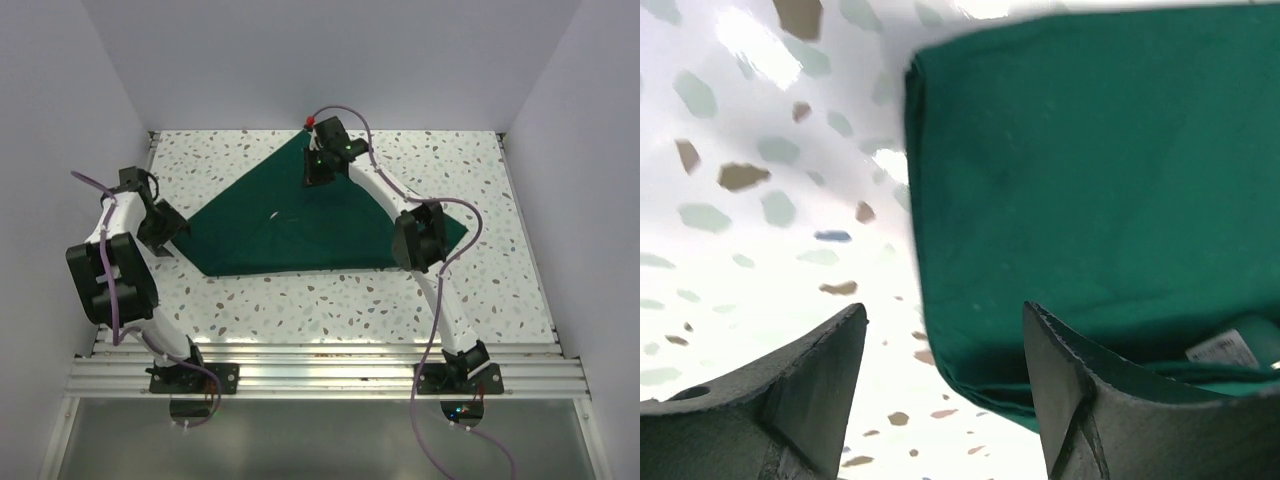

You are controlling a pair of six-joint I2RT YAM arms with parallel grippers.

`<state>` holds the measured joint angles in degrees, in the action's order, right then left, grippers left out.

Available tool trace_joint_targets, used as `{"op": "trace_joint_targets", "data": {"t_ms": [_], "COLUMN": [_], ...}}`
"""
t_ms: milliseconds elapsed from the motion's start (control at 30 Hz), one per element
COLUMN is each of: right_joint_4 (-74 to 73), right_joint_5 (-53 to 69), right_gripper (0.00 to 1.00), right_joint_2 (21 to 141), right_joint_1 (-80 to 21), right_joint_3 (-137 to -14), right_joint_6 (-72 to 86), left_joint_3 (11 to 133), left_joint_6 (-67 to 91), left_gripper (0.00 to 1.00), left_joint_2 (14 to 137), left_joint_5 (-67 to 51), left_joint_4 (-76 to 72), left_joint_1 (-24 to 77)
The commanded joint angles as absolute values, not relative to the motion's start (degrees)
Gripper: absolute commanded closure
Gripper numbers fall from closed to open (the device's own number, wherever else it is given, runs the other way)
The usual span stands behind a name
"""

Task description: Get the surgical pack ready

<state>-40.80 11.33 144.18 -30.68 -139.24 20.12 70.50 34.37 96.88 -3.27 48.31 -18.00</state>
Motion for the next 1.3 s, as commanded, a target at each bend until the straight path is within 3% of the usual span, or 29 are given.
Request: {"op": "trace_joint_targets", "data": {"t_ms": [0,333,567,867,1067,1267], "right_joint_4": [-39.20,-37.80,-38.84,-41.57,-41.84,-43.24], "right_joint_5": [14.41,18.19,25.75,22.60,17.76,17.14], "right_gripper": [1.00,1.00,1.00,1.00,1.00,1.00], "right_joint_2": [145.55,139.41,135.53,132.01,130.34,133.59], "right_joint_1": [-30.50,-31.55,-38.83,-47.54,-49.57,-50.10], "right_joint_3": [-140.10,-140.63,-135.35,-129.30,-124.37,-125.95], "right_joint_6": [21.62,27.94,30.68,28.39,28.12,29.18], "left_joint_3": [73.21,72.25,74.96,84.90,82.27,79.11], "left_joint_6": [28.92,25.58,23.73,22.41,23.82,24.43], "left_gripper": [0.32,0.33,0.36,0.44,0.53,0.53], "left_joint_2": [98.87,103.00,108.36,116.45,117.34,115.32], "left_joint_5": [-3.95,-8.52,-12.04,-9.84,-14.76,-16.96], "left_joint_4": [43.96,39.47,36.74,39.11,36.31,35.07], "left_joint_1": [-20.47,-24.96,-26.28,-26.63,-26.63,-26.63]}}
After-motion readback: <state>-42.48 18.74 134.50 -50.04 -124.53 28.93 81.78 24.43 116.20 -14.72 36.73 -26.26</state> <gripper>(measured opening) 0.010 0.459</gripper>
